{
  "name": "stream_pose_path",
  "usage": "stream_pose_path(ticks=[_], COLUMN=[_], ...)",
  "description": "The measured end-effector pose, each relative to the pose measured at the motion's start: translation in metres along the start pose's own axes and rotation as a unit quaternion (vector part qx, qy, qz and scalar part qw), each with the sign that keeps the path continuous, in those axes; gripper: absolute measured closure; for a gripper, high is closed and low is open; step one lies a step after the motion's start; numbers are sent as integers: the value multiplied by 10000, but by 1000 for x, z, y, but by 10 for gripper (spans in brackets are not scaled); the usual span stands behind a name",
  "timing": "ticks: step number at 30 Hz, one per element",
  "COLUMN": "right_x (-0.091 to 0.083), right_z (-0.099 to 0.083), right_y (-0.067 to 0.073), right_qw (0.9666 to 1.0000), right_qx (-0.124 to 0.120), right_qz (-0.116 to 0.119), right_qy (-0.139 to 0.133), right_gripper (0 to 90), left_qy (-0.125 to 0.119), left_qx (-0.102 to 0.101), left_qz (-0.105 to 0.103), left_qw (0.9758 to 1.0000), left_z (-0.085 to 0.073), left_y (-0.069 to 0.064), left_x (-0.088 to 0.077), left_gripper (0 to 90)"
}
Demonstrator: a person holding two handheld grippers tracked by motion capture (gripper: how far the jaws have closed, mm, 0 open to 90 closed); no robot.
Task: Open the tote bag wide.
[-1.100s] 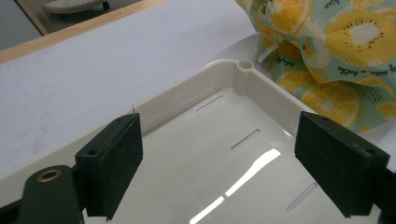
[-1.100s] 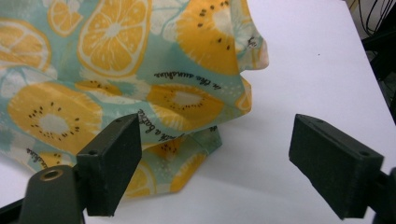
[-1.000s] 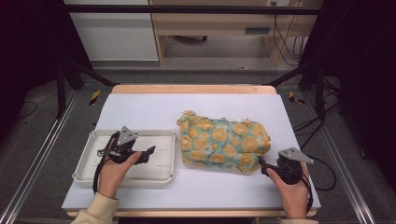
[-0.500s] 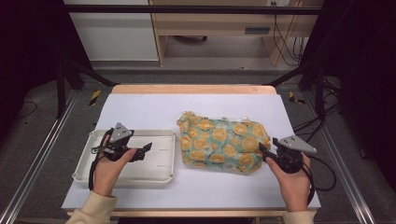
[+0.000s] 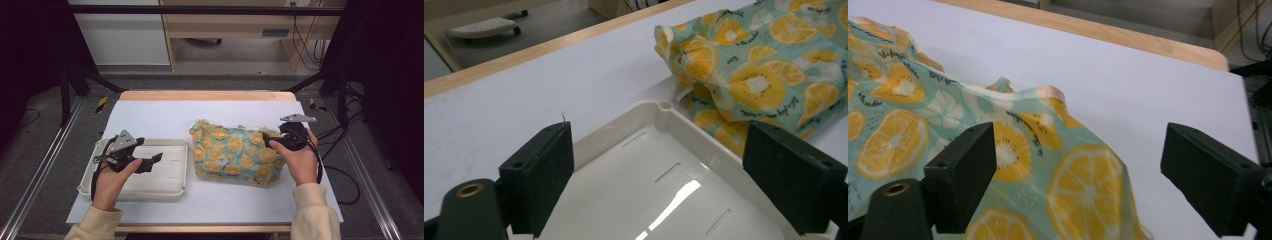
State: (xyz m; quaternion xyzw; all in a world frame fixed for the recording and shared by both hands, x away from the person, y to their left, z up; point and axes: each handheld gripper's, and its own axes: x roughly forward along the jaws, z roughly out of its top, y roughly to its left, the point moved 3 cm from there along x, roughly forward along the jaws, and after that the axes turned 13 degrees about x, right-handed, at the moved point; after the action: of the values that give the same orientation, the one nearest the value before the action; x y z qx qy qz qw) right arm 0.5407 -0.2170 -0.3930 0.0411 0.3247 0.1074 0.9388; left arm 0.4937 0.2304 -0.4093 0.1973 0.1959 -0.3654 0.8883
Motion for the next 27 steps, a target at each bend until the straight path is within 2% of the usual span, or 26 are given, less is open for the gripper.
stream_pose_path(ticks=[1, 4, 5, 7, 8, 9, 11, 15, 16, 18, 19, 20, 21, 22, 23, 24, 25, 26, 27], right_x=[10, 13, 12, 10, 7, 5, -6, -31, -31, -58, -66, -66, -78, -78, -87, -87, -91, -94, -95], right_z=[1, 1, 0, -1, -1, -1, 0, -2, -2, -15, -20, -20, -33, -33, -44, -44, -52, -65, -68], right_y=[3, 9, 10, 13, 15, 16, 17, 21, 21, 29, 32, 32, 36, 36, 39, 39, 39, 40, 40], right_qw=[9996, 9987, 9985, 9980, 9978, 9976, 9982, 9971, 9971, 9933, 9917, 9917, 9885, 9885, 9865, 9865, 9852, 9834, 9830], right_qx=[-49, -251, -319, -316, -370, -397, -324, -319, -319, -350, -430, -430, -481, -481, -608, -608, -514, -573, -562], right_qz=[2, 56, 104, 326, 360, 396, 472, 664, 664, 931, 1017, 1017, 1199, 1199, 1246, 1246, 1318, 1407, 1447], right_qy=[291, 448, 428, 436, 425, 401, 203, -200, -200, -585, -657, -657, -787, -787, -871, -871, -970, -997, -982], right_gripper=[183, 455, 607, 782, 859, 898, 900, 900, 900, 900, 900, 900, 900, 900, 900, 900, 900, 900, 900], left_qy=[34, 82, 92, 44, 44, 60, 61, -19, -19, -36, -61, -61, -115, -115, -161, -161, -169, -183, -165], left_qx=[84, 137, 78, -4, -4, 13, 45, -19, -19, -105, -124, -124, -86, -86, -27, -27, -36, -46, -41], left_qz=[-81, -100, -156, -210, -210, -161, -129, -282, -282, -303, -267, -267, -240, -240, -231, -231, -225, -218, -199], left_qw=[9999, 9998, 9998, 9998, 9998, 9999, 9999, 9996, 9996, 9995, 9995, 9995, 9996, 9996, 9996, 9996, 9996, 9996, 9997], left_z=[-1, -3, -5, -4, -4, -3, -1, 2, 2, 3, 4, 4, 8, 8, 11, 11, 12, 12, 12], left_y=[-2, -3, -3, -1, -1, -2, -3, -6, -6, -8, -9, -9, -12, -12, -14, -14, -15, -15, -14], left_x=[1, 2, 3, 4, 4, 3, 2, 6, 6, 10, 10, 10, 10, 10, 10, 10, 10, 10, 11], left_gripper=[132, 129, 130, 129, 130, 130, 130, 129, 130, 130, 130, 130, 130, 130, 130, 130, 130, 131, 131])
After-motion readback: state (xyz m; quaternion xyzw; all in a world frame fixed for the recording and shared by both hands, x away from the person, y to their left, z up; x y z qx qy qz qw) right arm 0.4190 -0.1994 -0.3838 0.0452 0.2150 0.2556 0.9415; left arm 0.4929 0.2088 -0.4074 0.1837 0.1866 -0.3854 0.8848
